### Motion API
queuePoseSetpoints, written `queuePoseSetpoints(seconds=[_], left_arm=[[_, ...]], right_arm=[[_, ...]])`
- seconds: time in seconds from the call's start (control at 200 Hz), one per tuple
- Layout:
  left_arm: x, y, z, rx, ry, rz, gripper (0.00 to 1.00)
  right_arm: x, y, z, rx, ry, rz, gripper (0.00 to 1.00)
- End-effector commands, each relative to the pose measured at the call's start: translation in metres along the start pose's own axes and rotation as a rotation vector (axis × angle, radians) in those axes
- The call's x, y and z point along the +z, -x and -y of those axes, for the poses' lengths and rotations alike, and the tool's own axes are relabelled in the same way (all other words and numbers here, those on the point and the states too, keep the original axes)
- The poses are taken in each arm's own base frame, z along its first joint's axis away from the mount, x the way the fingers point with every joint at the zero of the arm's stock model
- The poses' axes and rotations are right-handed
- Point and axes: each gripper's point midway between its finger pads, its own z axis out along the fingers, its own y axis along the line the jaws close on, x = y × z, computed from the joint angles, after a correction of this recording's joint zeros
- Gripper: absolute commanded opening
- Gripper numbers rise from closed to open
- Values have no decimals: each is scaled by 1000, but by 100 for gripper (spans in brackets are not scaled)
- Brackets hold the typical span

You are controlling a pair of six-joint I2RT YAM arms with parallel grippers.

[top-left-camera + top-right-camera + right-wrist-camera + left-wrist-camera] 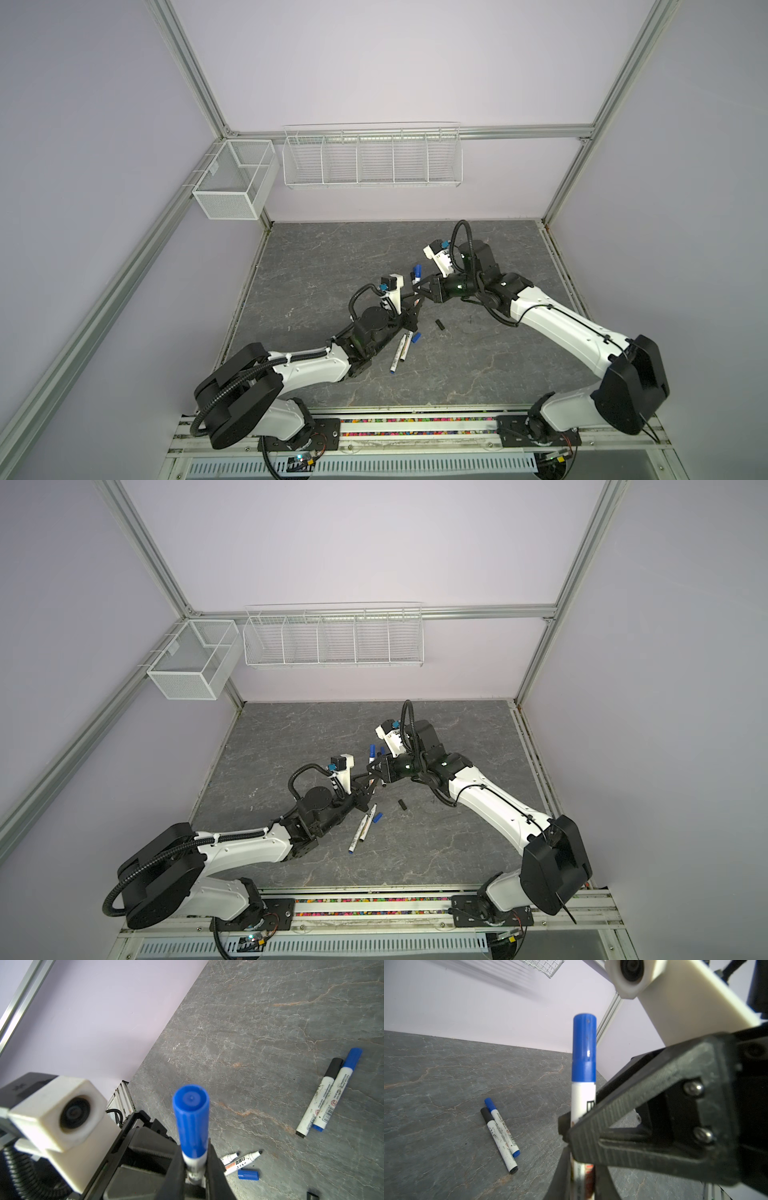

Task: Insert the pens into the pen caps
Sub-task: 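Carry the capped marker away with the right gripper and lay it beside the capped markers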

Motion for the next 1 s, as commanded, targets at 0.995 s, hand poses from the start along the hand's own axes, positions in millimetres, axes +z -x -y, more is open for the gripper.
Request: queuePoseSetpoints(seconds=[0.995], left_arm=[[-107, -94, -75, 113, 314, -506, 71]], right_arm=[[91, -29, 217, 266, -462, -344, 10]])
